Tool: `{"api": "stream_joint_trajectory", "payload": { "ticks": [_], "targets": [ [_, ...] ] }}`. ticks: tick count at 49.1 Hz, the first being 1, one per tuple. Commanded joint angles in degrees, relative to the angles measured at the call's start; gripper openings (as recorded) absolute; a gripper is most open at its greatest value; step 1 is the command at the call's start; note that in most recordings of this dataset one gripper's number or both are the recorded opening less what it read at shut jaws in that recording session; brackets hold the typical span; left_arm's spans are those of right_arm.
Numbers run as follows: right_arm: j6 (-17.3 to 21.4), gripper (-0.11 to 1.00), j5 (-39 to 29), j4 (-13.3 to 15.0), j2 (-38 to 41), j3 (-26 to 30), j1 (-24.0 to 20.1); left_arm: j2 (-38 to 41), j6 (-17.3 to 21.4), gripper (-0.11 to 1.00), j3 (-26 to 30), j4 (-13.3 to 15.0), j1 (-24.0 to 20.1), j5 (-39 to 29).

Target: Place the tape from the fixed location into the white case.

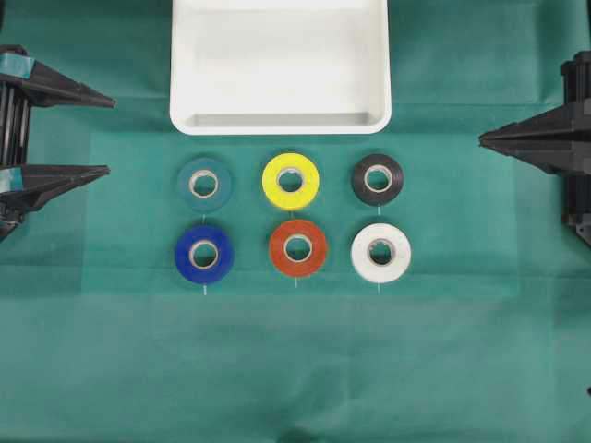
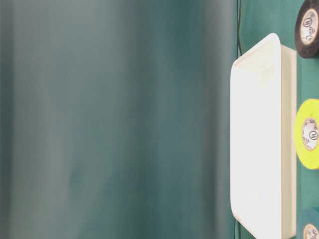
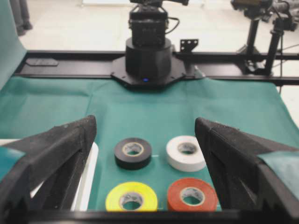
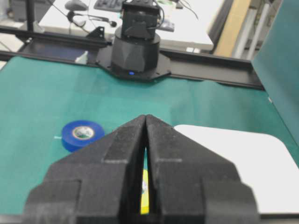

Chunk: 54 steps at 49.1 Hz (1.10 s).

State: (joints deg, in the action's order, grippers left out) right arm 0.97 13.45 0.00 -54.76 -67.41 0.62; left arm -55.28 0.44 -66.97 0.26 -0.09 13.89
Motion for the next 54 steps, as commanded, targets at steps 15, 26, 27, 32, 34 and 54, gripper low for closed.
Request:
{"api": "stream_joint_trajectory", "payload": {
  "ticks": [15, 26, 27, 32, 34, 54],
  "targets": [
    [-0.1, 0.00, -0.9, 0.2, 0.4, 2.2, 0.0, 0.3, -0.6, 0.99, 1.1, 0.1, 0.2, -0.3],
    [-0.1, 0.00, -1.1, 0.2, 0.4, 2.3, 0.1, 0.3, -0.5, 0.99, 1.2, 0.1, 4.2, -0.4],
    [-0.1, 0.00, -1.1, 0.3, 0.5, 2.3, 0.0, 0.3, -0.5, 0.99, 1.2, 0.1, 4.7, -0.4],
    [0.0, 0.00, -1.1, 0.3, 0.8, 2.5, 0.0, 0.4, -0.5, 0.99, 1.2, 0.1, 6.9, -0.4],
    [-0.1, 0.00, -1.1, 0.3, 1.0, 2.5, 0.0, 0.5, -0.5, 0.99, 1.2, 0.1, 7.5, -0.3],
    [-0.1, 0.00, -1.1, 0.3, 1.8, 3.1, 0.0, 0.7, -0.5, 0.99, 1.3, 0.1, 7.7, -0.4]
  ]
}}
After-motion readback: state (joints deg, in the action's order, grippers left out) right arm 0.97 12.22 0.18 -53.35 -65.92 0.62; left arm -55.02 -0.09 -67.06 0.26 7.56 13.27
